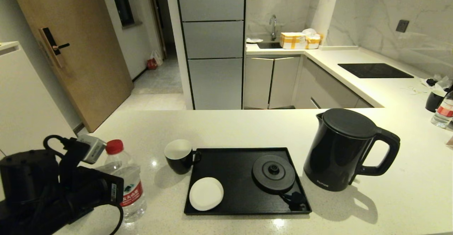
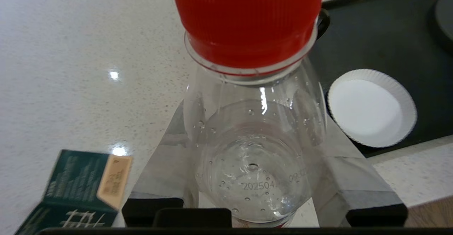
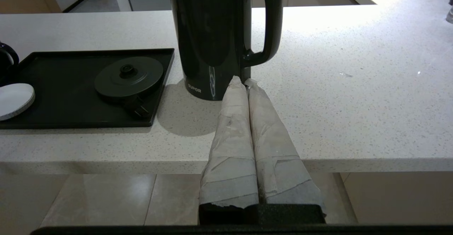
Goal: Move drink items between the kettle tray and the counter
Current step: Place it on the left
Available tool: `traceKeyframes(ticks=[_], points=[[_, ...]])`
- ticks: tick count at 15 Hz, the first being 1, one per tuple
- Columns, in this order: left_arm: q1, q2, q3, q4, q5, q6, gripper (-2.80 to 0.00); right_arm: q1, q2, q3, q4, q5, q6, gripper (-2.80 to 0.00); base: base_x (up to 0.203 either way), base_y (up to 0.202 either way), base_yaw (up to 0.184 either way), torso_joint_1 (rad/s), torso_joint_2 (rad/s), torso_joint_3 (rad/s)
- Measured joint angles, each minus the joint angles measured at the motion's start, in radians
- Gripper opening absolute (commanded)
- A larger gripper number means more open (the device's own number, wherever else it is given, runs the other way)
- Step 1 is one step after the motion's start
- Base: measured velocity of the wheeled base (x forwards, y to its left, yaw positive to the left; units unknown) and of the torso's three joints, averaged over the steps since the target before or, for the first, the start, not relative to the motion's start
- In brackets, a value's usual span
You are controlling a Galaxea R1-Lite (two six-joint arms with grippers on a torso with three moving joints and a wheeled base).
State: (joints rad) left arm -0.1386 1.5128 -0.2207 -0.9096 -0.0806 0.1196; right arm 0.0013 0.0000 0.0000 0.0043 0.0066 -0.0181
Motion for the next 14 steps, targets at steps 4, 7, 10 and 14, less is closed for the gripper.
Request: traceKeyframes(ticks=[4,7,10,14], points=[[0.028,0.231,0.065,-0.284,-0.001,0.004,-2.80,0.000,0.000,0.000,0.000,-0.001,0.000,-2.80,0.000,0.000,0.000,0.000,0.00,0.000],[0.043,0.415,0.146,-0.558,-0.001,0.012,-2.80,0.000,0.000,0.000,0.000,-0.001,0.000,-2.80,0.000,0.000,0.000,0.000,0.00,0.000],[0.057,0.489,0.167,-0.629,-0.006,0.014,-2.80,0.000,0.000,0.000,0.000,-0.001,0.000,-2.80,0.000,0.000,0.000,0.000,0.00,0.000],[0.060,0.508,0.191,-0.610,-0.010,0.011,-2.80,-0.001,0.000,0.000,0.001,-0.001,0.000,-2.80,0.000,0.000,0.000,0.000,0.00,0.000]])
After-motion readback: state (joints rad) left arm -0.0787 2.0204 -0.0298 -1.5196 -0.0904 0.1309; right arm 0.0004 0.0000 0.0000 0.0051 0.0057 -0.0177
